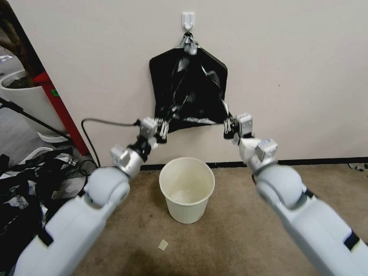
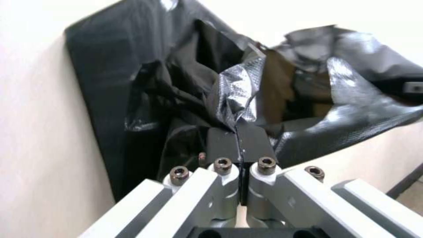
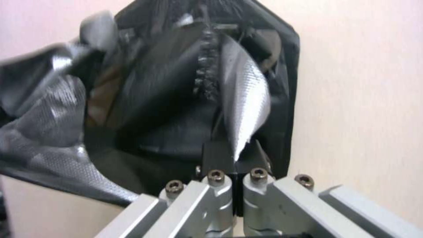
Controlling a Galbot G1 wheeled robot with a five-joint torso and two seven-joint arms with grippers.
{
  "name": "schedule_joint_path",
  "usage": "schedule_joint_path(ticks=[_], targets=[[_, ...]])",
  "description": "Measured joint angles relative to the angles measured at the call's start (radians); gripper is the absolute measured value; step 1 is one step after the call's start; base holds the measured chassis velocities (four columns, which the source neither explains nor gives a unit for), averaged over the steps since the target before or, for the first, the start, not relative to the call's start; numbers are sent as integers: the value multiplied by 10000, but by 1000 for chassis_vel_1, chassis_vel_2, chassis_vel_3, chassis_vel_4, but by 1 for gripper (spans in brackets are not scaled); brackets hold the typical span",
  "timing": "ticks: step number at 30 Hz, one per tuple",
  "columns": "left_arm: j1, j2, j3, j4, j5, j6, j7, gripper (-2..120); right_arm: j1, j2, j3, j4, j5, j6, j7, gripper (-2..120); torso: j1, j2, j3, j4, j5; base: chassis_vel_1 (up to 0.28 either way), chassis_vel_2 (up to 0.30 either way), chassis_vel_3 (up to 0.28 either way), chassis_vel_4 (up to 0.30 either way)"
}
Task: Place a trash bag onto the trash bin.
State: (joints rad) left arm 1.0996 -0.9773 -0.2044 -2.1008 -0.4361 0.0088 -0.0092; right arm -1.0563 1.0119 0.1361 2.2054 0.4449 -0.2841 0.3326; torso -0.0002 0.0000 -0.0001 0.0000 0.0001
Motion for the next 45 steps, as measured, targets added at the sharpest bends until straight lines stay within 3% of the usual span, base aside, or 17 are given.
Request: schedule_joint_path(ticks=[3, 9, 11, 15, 19, 31, 35, 41, 45], targets=[[540, -180, -194, -305, -122, 31, -160, 0, -598, 195, 41, 443, 46, -23, 311, 0, 0, 0, -1, 0, -1, 0, 0, 0, 0], [1116, -653, -485, -939, -1388, 659, -594, 0, -1308, 802, -54, 1096, 500, -260, 976, 0, 0, 0, -1, 0, 0, 0, 0, 0, 0], [1091, -791, -640, -1446, -2818, 1633, -1035, 0, -1295, 1188, -137, 1348, 1076, -644, 1350, 0, 0, 1, 0, 0, -1, 0, 0, 0, 0], [974, -871, -727, -1682, -3825, 2496, -1499, 0, -1128, 1434, -231, 1407, 1423, -1083, 1590, 0, 0, 0, 0, 0, 0, 0, 0, 0, 0], [1001, -1058, -648, -1415, -4025, 2837, -1702, 0, -850, 1558, -310, 1174, 1460, -1336, 1688, 0, 0, 0, 1, 0, -1, 0, 0, 0, 0], [1313, -1912, -287, -183, -3072, 2786, -1755, 0, -633, 1501, -801, -138, 2031, -1403, 2007, 0, 1, -1, 2, 0, -1, 0, 0, 0, 0], [1351, -1939, -304, -101, -2823, 2738, -1729, 0, -674, 1501, -888, -304, 2053, -1275, 2008, 0, 1, -1, 1, 0, 0, 0, 0, 0, 0], [1496, -1672, -487, -137, -1389, 2612, -1302, 0, -703, 1556, -1009, -481, 2302, -860, 1956, 0, 1, 0, 1, 0, 0, 0, 0, 0, 0], [1648, -1630, -352, 35, -980, 2450, -1090, 0, -690, 1564, -1030, -641, 2309, -748, 1952, 0, 1, 0, 1, 0, -1, 0, 0, 0, 0]])
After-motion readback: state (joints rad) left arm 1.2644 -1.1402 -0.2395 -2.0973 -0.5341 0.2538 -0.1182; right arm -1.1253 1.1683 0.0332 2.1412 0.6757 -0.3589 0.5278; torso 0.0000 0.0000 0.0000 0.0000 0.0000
